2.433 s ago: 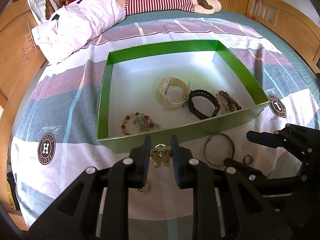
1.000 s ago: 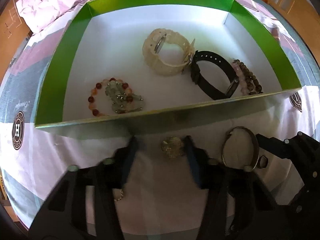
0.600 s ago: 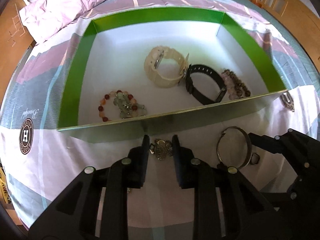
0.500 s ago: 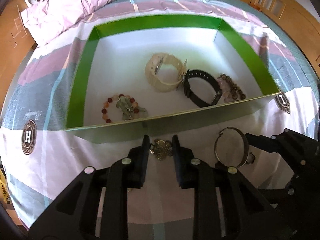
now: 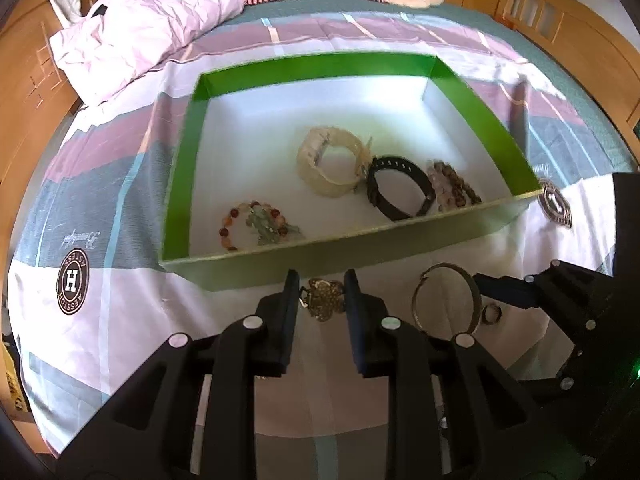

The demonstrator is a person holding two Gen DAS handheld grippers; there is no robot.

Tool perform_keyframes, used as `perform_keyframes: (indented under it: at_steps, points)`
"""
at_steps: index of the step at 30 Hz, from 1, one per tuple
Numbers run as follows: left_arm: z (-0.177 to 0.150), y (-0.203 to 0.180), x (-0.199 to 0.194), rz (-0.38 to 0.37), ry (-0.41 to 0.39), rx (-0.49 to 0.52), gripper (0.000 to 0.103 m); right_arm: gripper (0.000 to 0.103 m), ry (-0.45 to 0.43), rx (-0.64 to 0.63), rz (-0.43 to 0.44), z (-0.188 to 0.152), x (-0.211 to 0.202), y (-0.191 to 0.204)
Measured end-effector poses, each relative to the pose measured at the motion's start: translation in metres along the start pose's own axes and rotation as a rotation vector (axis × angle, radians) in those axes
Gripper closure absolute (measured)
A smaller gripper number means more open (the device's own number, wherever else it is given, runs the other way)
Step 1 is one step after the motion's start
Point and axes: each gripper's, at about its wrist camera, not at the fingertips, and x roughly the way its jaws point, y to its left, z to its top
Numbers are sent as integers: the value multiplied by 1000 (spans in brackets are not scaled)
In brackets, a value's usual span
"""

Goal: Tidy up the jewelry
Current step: 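Carry the charm and bangle into the green box and open both tools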

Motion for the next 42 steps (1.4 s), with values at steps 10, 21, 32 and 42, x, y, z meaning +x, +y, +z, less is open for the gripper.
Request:
perform_keyframes:
  at_steps: [10, 21, 32, 42]
  points:
    - [15, 20, -37, 29, -138, -57, 80, 44, -194, 5, 59, 10, -53, -6]
    - [20, 30, -40, 65, -174, -66, 80, 44, -322, 59, 52, 24, -71, -20]
    - [46, 45, -10, 85, -138, -103, 80, 44, -355, 206, 11, 49, -58, -60]
    - [55, 49, 17, 35, -80, -134, 80, 44, -271, 213, -35, 49, -25, -63]
